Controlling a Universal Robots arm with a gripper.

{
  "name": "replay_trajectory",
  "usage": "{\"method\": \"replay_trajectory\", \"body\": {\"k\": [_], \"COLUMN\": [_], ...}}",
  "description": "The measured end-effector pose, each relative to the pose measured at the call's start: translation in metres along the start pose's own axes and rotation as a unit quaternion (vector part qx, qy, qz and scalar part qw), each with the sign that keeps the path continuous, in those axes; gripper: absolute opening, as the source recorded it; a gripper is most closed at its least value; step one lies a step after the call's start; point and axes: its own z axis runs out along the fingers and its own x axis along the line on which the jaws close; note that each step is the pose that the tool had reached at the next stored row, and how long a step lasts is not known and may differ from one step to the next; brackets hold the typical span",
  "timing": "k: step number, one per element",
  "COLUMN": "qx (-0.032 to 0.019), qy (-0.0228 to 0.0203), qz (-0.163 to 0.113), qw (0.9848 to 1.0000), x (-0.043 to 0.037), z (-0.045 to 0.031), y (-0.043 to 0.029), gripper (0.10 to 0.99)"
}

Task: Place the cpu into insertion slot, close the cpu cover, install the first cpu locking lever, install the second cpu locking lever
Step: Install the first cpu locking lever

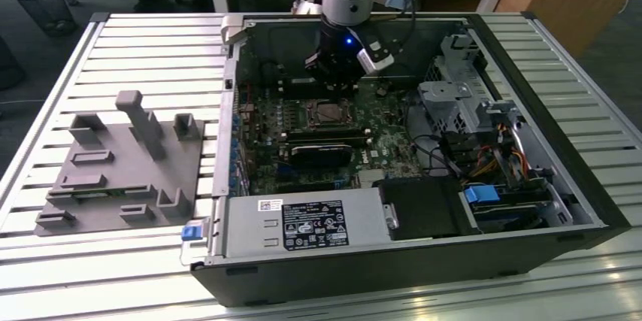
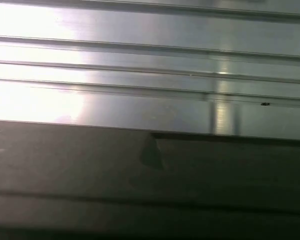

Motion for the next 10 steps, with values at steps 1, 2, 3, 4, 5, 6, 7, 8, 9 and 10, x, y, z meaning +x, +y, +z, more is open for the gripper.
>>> {"method": "replay_trajectory", "body": {"k": [1,2,3,4,5,6,7,8,9,10], "qx": [-0.0012,-0.0024,-0.0026,-0.0021,-0.0017,-0.0018,-0.0017,-0.0018,-0.0018,-0.0018], "qy": [-0.0002,-0.0007,-0.0008,-0.0005,-0.0002,-0.0003,-0.0003,-0.0003,-0.0003,-0.0003], "qz": [0.0,0.0,0.0,0.0,0.0,0.0,0.0,0.0,0.0,0.0], "qw": [1.0,1.0,1.0,1.0,1.0,1.0,1.0,1.0,1.0,1.0], "x": [-0.0001,-0.0003,-0.0004,-0.0003,-0.0002,-0.0002,-0.0002,-0.0003,-0.0003,-0.0003], "z": [-0.0002,-0.0009,-0.0027,-0.0057,-0.009,-0.0118,-0.0136,-0.0139,-0.0138,-0.0139], "y": [0.0002,0.0006,0.0007,0.0007,0.0006,0.0007,0.0007,0.0007,0.0005,0.0001], "gripper": [0.106,0.106,0.106,0.106,0.106,0.106,0.106,0.106,0.106,0.106]}}
